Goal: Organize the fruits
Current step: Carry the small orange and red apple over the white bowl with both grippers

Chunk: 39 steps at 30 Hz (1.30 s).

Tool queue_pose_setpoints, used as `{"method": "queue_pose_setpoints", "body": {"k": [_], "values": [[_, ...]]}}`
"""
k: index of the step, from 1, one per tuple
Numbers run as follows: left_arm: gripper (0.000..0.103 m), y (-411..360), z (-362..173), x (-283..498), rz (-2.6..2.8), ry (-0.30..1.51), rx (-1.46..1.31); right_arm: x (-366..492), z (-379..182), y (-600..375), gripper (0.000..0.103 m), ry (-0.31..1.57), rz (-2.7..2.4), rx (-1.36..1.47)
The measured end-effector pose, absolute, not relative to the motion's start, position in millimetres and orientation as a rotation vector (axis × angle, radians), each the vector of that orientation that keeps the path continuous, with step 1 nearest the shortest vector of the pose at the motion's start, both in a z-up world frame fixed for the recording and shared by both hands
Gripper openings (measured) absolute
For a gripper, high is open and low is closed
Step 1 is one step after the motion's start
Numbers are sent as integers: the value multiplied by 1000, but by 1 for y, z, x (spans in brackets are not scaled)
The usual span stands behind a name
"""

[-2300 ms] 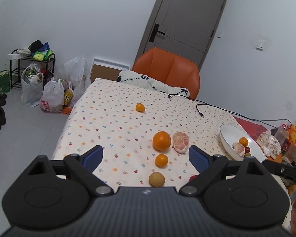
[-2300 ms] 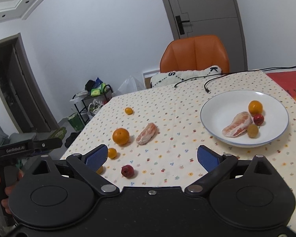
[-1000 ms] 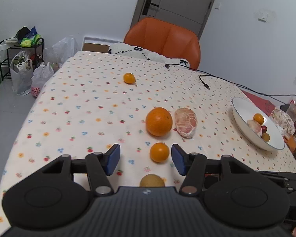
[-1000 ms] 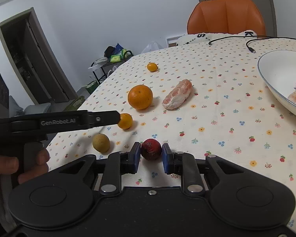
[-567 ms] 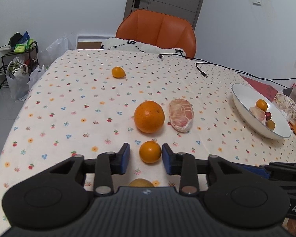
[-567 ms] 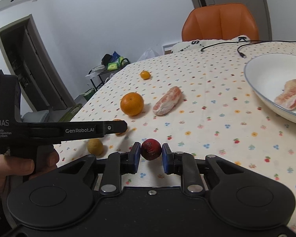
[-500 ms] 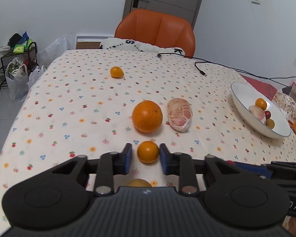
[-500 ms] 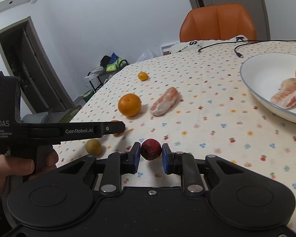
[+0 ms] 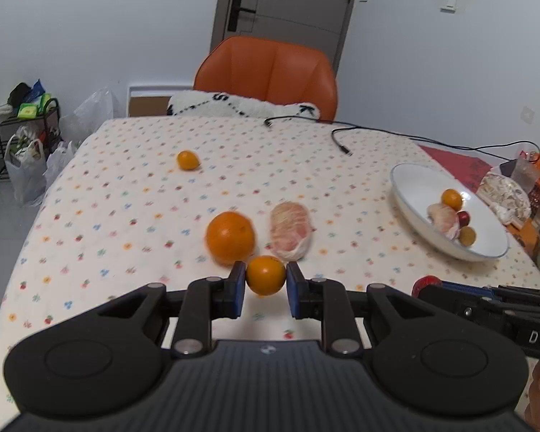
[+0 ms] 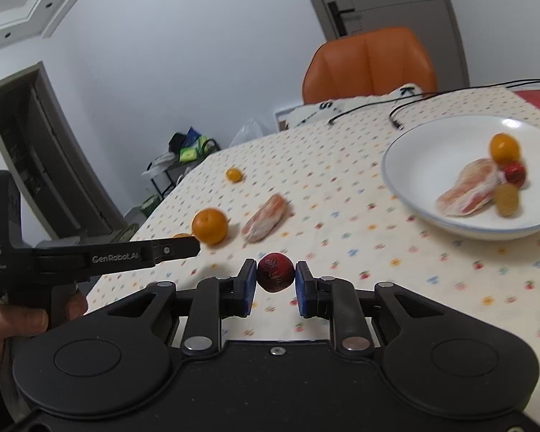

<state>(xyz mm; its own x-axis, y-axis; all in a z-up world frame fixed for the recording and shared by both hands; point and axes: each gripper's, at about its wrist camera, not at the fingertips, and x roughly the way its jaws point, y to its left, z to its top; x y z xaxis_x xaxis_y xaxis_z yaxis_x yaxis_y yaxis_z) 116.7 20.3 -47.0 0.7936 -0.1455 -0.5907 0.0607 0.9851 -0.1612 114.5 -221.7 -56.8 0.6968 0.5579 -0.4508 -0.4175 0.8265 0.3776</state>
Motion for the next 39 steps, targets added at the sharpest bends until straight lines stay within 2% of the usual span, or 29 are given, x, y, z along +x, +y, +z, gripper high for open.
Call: {"method": "queue_pose_setpoints", "body": {"k": [11, 39], "values": [[22, -19, -33, 122, -169, 616, -123, 109, -45, -267, 21, 531, 493, 296], [22, -104, -25, 172, -298, 628, -91, 144, -57, -357, 22, 489, 341, 402]]}}
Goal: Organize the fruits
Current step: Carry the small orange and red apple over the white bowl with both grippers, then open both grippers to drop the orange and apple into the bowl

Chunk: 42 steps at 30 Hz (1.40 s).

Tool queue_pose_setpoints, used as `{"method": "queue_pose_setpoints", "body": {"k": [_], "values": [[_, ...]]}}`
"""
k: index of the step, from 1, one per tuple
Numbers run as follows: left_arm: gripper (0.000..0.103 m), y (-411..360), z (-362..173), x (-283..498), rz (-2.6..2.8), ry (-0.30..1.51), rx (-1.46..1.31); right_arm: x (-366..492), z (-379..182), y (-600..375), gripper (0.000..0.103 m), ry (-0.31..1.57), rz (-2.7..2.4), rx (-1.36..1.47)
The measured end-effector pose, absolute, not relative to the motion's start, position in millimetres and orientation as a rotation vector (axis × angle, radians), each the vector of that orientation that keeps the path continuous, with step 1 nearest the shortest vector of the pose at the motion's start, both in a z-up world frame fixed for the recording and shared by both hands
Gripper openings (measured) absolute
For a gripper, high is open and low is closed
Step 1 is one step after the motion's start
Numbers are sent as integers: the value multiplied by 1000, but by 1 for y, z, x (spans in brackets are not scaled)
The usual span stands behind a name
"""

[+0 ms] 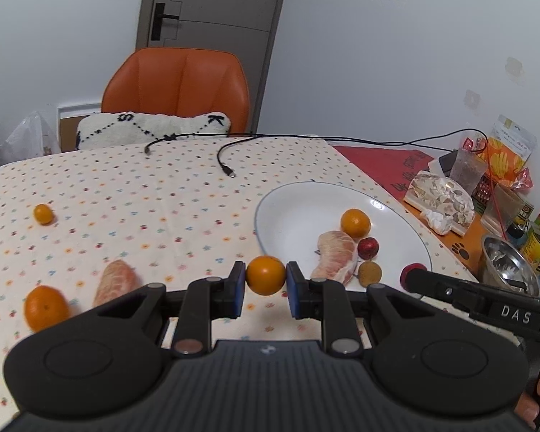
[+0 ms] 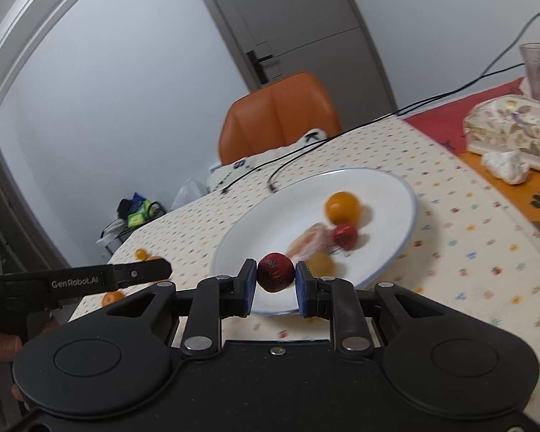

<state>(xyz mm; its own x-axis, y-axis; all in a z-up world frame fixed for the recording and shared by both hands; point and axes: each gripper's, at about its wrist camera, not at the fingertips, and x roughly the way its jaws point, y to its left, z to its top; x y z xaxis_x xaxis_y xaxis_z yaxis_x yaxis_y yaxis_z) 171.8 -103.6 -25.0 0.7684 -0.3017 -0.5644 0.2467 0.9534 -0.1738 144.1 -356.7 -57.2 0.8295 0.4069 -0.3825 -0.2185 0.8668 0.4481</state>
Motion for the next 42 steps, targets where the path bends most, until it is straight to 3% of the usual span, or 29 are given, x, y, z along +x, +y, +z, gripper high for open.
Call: {"method": "queue_pose_setpoints", "body": {"k": [7, 14, 21, 25, 29, 42], "values": [[22, -126, -23, 187, -336, 613, -57, 154, -61, -376, 23, 484, 277, 419], [22, -148, -27, 205, -323, 623, 10, 145, -57, -386, 46, 432, 236, 417], [24, -156, -32, 211, -300, 621, 17, 136, -58, -392, 52, 429, 230, 419], [31, -157, -33, 212, -284, 638, 19, 131, -60, -391, 57, 428, 234, 418], [53, -156, -29, 203, -278, 619, 35, 129, -61, -390, 59, 433, 239, 427], [79, -129, -15, 177, -210, 586, -16, 117, -55, -382, 76, 417, 246, 436]]}}
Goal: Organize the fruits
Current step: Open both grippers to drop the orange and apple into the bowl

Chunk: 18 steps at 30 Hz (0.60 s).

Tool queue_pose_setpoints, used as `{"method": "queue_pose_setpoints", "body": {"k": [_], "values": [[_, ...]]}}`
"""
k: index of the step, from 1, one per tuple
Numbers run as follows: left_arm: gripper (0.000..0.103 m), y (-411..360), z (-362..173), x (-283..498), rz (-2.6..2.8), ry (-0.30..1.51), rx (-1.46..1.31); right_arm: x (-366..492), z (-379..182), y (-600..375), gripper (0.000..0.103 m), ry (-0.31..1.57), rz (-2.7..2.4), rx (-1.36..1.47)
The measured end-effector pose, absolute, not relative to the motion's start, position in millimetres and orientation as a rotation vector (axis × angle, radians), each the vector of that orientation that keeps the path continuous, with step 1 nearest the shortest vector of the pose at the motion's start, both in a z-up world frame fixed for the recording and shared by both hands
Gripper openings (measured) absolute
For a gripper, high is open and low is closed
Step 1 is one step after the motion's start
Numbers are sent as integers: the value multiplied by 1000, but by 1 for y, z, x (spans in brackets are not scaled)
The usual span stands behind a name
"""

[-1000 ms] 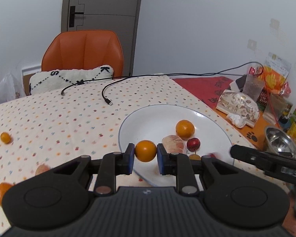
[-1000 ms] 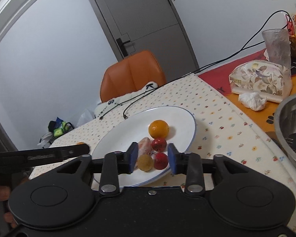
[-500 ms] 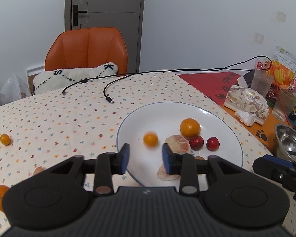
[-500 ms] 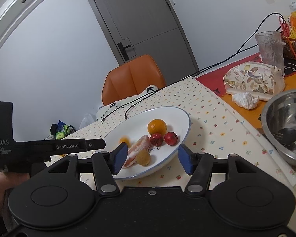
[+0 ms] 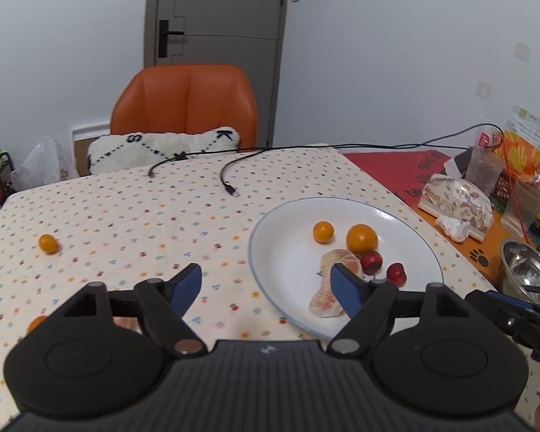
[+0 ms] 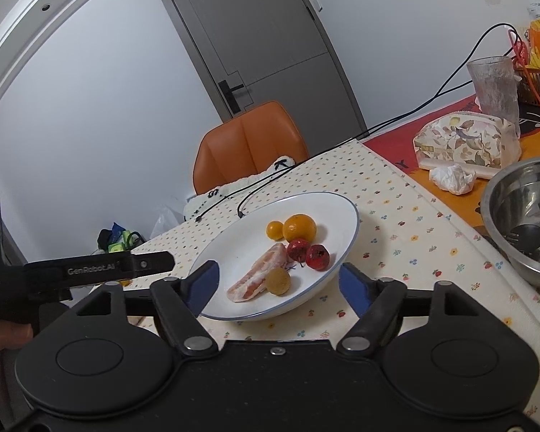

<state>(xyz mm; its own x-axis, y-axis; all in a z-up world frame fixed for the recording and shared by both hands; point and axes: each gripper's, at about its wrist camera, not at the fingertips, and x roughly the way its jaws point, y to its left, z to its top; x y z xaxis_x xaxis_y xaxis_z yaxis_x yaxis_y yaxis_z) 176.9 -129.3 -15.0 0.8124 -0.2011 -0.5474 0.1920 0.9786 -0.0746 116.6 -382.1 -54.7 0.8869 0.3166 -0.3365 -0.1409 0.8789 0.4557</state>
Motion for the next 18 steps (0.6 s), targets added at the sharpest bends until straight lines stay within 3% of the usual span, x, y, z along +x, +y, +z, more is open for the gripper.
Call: {"method": "queue_pose_setpoints", "body": {"k": [7, 18], "values": [[85, -110, -8, 161, -190, 569, -51, 108, -47, -373, 92, 401, 247, 423], [86, -78, -6, 136, -185, 566, -87, 97, -34, -358, 103, 384, 252, 401]]}}
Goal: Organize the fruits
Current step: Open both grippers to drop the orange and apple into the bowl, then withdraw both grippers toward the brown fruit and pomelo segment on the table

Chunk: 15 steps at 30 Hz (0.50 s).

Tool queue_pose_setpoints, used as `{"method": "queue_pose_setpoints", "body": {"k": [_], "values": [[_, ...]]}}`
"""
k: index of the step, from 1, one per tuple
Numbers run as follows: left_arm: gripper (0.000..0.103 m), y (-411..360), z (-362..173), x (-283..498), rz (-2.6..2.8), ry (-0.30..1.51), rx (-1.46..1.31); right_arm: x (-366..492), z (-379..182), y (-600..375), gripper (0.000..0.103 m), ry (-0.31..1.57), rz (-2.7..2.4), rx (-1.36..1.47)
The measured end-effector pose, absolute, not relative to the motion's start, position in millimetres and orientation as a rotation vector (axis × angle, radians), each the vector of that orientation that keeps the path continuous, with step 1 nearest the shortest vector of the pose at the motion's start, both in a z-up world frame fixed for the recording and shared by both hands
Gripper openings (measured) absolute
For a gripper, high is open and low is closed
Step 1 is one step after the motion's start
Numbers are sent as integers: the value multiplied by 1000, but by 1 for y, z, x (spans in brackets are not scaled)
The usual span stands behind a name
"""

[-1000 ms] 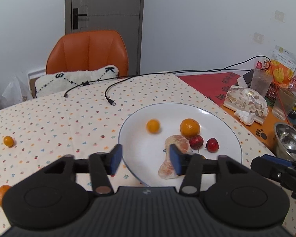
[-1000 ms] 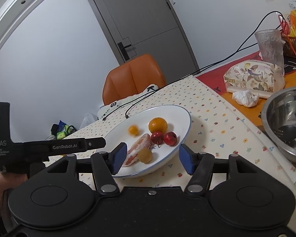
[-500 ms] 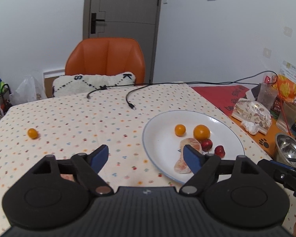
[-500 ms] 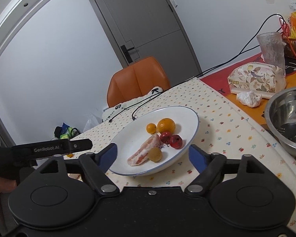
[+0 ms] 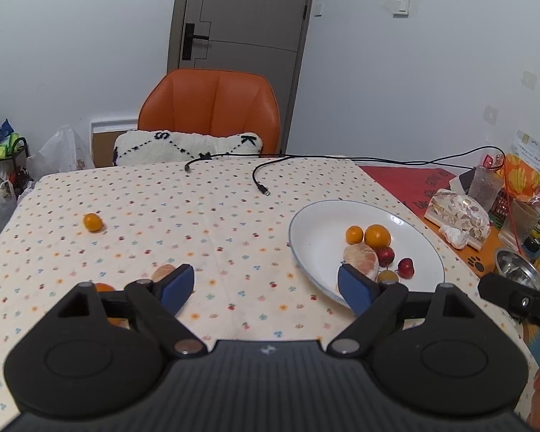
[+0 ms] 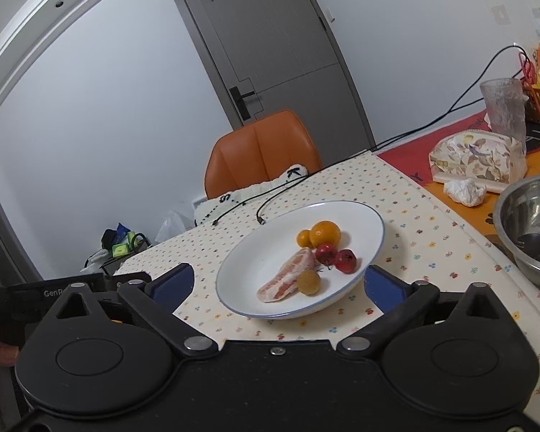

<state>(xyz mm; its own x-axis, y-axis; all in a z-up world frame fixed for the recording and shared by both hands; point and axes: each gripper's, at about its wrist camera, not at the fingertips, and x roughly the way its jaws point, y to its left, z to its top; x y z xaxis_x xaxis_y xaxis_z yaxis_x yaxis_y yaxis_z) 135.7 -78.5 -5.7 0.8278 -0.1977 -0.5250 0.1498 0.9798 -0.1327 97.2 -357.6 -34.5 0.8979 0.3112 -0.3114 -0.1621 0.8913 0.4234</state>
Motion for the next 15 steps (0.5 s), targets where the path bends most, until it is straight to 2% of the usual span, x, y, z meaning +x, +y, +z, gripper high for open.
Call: {"method": "queue_pose_setpoints", "body": {"k": [4, 15], "values": [[91, -65, -1, 127, -169, 550, -107, 95, -31, -353, 103, 382, 258, 407], [92, -28, 9, 105, -137, 539, -129, 93, -25, -336, 103, 395, 297, 389]]}}
